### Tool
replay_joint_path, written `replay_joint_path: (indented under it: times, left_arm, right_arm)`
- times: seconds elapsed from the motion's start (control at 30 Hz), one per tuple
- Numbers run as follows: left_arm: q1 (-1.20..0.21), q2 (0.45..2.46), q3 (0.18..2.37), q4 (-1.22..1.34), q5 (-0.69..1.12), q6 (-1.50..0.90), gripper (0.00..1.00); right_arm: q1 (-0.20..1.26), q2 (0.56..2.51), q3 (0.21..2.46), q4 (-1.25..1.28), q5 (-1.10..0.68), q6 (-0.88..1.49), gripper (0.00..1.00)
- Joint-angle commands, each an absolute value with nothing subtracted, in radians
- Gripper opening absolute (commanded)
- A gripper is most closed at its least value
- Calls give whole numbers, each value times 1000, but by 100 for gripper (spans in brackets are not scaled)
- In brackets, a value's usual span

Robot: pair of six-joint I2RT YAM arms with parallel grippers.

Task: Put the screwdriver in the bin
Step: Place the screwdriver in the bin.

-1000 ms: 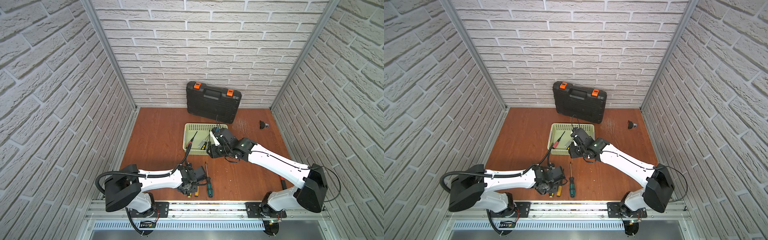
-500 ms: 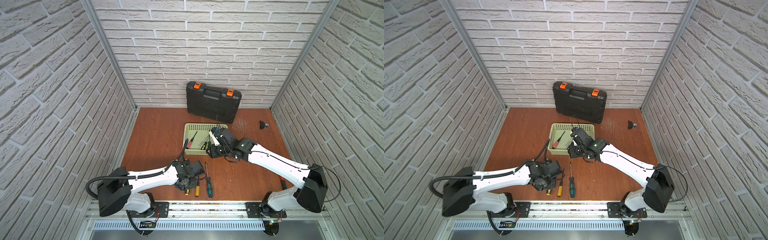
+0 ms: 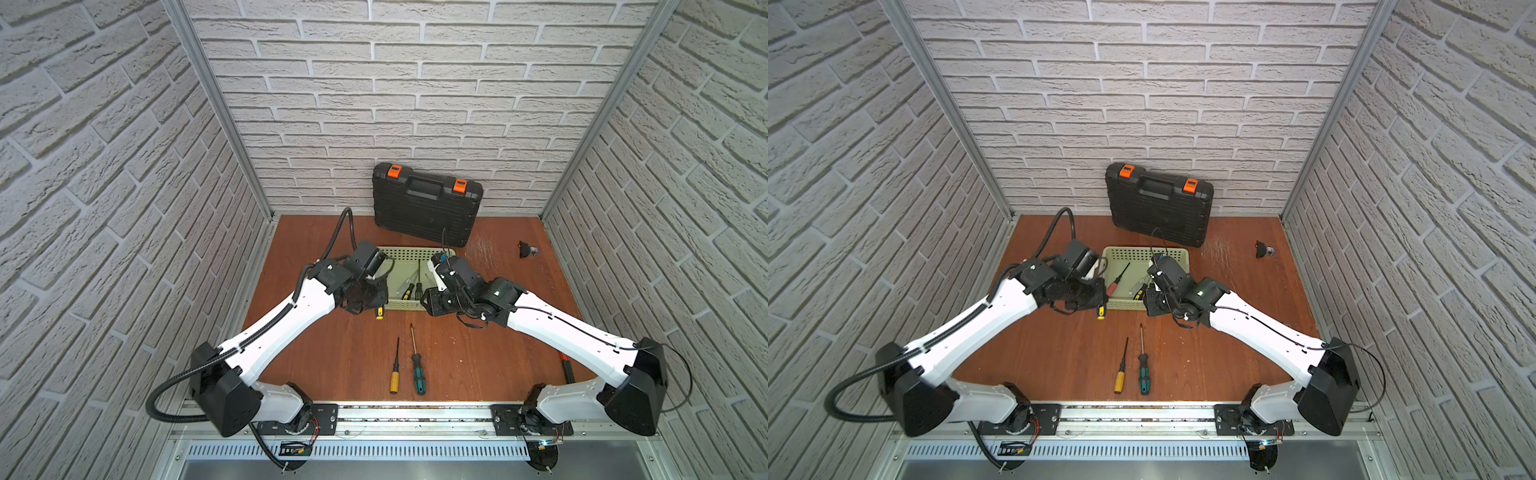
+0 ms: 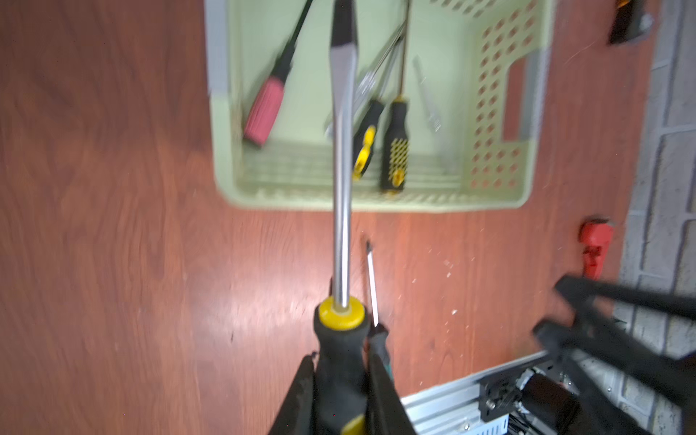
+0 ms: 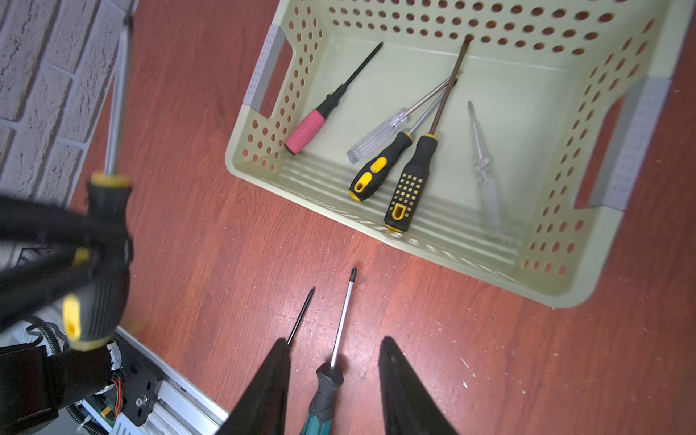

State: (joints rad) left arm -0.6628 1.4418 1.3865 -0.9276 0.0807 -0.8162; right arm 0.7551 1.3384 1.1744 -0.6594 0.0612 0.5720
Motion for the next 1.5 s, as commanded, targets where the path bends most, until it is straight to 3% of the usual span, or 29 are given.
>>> replay_joint_path:
  times: [0.0, 0.17, 0.33, 0.63, 1.0, 1.4, 1.47]
  left_arm:
    - [-612, 1605, 1520, -894, 110, -631, 6]
    - [-553, 1850, 1717, -870, 163, -561, 4]
    - [-543, 1962, 1775, -862, 228, -556, 4]
    - [-545, 2048, 1748, -794, 300, -597, 4]
    - [-553, 2105, 1718, -766, 247, -610, 5]
    - [-584, 2187, 1750, -748, 146, -609, 14]
    - [-586, 2187, 1754, -746, 138, -610, 23]
  right_arm:
    - [735, 1296, 1159, -682, 99, 577, 42]
    - [722, 1267, 1142, -720, 126, 591, 42]
    - [713, 1231, 1103, -687, 141, 611, 42]
    - [713, 1308, 1140, -659, 60, 594, 41]
    - [727, 1318, 1153, -660, 68, 580, 40]
    - [741, 1315, 1121, -658, 67, 591, 40]
    - [741, 1315, 1123, -658, 67, 589, 39]
